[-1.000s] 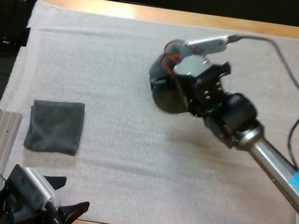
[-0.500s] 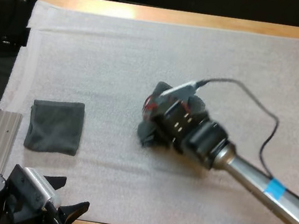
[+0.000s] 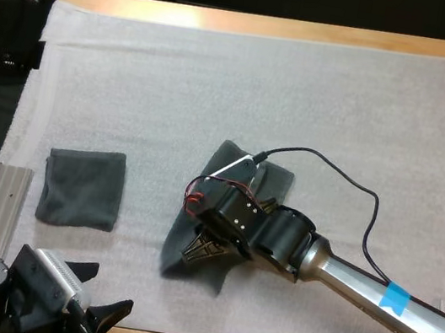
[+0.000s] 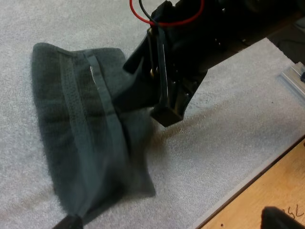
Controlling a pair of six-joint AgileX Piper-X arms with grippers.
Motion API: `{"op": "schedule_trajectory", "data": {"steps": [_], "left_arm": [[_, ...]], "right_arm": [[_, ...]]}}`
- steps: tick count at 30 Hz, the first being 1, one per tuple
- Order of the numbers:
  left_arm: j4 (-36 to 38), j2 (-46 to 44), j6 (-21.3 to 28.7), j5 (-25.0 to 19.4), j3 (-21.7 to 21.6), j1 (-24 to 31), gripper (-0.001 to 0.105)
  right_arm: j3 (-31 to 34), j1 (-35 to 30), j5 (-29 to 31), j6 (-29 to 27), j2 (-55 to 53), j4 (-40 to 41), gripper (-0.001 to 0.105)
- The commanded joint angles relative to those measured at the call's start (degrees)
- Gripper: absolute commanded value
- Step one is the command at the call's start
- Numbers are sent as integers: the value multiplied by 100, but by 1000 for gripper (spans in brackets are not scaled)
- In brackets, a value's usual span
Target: Pick towel from pile, fold and stack
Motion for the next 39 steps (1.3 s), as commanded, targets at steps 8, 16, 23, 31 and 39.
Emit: {"op": "schedule_trajectory", "data": {"steps": [8,16,23,31,39], "left_arm": [[58,-5,-34,38,-32,-20,69],[58,-5,-34,38,-32,-20,69],[44,-5,-34,38,-32,-20,69],[118,-5,-38,38,-32,-20,69],[155,-5,-45,38,-32,-20,69]], "right_arm": [[3,-481,169,153,-98,77,55],[350,-1337,-1668,1349,-91,-41,55],[556,-1361,-2024,1922,302,-381,55],[579,-1361,-2425,2706,1122,-708,55],[579,-1363,-2475,3211,1528,-1284,55]]}}
